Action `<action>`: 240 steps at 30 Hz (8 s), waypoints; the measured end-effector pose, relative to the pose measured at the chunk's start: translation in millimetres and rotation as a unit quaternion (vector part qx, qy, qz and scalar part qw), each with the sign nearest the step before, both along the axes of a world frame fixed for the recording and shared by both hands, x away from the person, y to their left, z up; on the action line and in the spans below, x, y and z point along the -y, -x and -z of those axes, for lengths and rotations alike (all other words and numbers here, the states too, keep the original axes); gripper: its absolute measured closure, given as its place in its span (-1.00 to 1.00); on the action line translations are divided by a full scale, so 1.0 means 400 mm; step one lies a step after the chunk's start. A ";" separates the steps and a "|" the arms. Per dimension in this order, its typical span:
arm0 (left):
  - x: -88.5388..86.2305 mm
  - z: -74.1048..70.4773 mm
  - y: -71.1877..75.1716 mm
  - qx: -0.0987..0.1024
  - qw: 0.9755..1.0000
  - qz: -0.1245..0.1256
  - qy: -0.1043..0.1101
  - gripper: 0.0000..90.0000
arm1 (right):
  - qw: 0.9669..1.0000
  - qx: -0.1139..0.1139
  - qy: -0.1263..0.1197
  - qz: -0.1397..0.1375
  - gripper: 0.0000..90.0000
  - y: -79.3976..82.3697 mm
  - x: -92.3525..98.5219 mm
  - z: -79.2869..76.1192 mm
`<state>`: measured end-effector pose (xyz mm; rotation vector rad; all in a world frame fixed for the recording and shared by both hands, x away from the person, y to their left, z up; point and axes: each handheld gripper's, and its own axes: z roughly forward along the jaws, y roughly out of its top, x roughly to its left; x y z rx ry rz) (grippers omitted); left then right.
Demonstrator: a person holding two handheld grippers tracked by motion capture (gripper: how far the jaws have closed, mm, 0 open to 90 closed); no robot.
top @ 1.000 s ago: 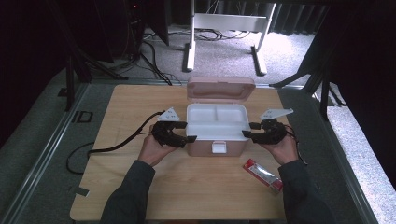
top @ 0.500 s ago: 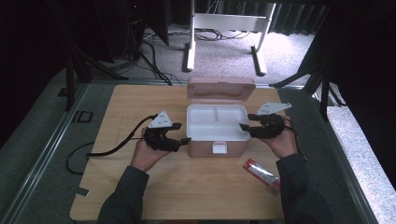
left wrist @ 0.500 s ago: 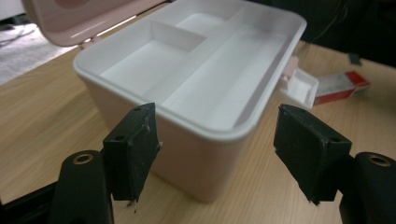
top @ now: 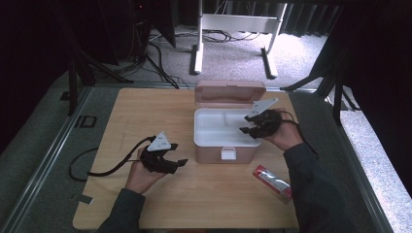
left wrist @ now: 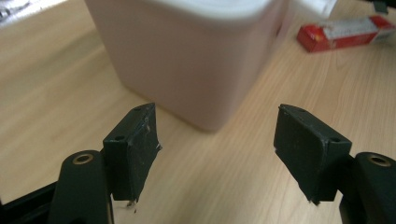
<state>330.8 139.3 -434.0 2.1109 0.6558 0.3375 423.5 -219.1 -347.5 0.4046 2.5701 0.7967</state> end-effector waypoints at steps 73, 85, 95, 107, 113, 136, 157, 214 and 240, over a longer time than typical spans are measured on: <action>-0.005 0.069 0.033 -0.029 0.999 0.023 -0.032 -0.28 | 0.941 -0.134 0.280 -0.134 0.96 -0.120 -0.240 0.001; -0.005 0.069 0.033 -0.030 0.999 0.025 -0.032 -0.27 | 0.948 -0.118 0.264 -0.135 0.98 -0.115 -0.228 -0.023; -0.005 0.069 0.033 -0.030 0.999 0.026 -0.033 -0.27 | 0.952 -0.103 0.254 -0.136 0.99 -0.109 -0.226 -0.058; -0.008 0.070 0.032 -0.030 0.999 0.024 -0.033 -0.27 | 0.963 -0.103 0.213 -0.131 0.99 -0.100 -0.199 -0.083; -0.009 0.069 0.033 -0.029 0.999 0.024 -0.034 -0.27 | 0.967 -0.099 0.191 -0.134 0.99 -0.094 -0.181 -0.092; -0.013 0.066 0.033 -0.028 0.999 0.023 -0.034 -0.27 | 0.981 -0.083 0.143 -0.105 0.99 -0.012 0.014 -0.095; -0.014 0.068 0.032 -0.031 0.999 0.023 -0.034 -0.27 | 0.991 -0.087 0.099 -0.001 0.99 0.056 0.294 -0.083; -0.013 0.066 0.033 -0.030 0.999 0.025 -0.032 -0.27 | 0.969 -0.135 0.097 0.182 0.43 0.000 0.311 0.165; -0.012 0.068 0.034 -0.031 0.999 0.025 -0.033 -0.27 | 0.970 -0.131 0.119 0.166 0.22 0.128 0.214 0.152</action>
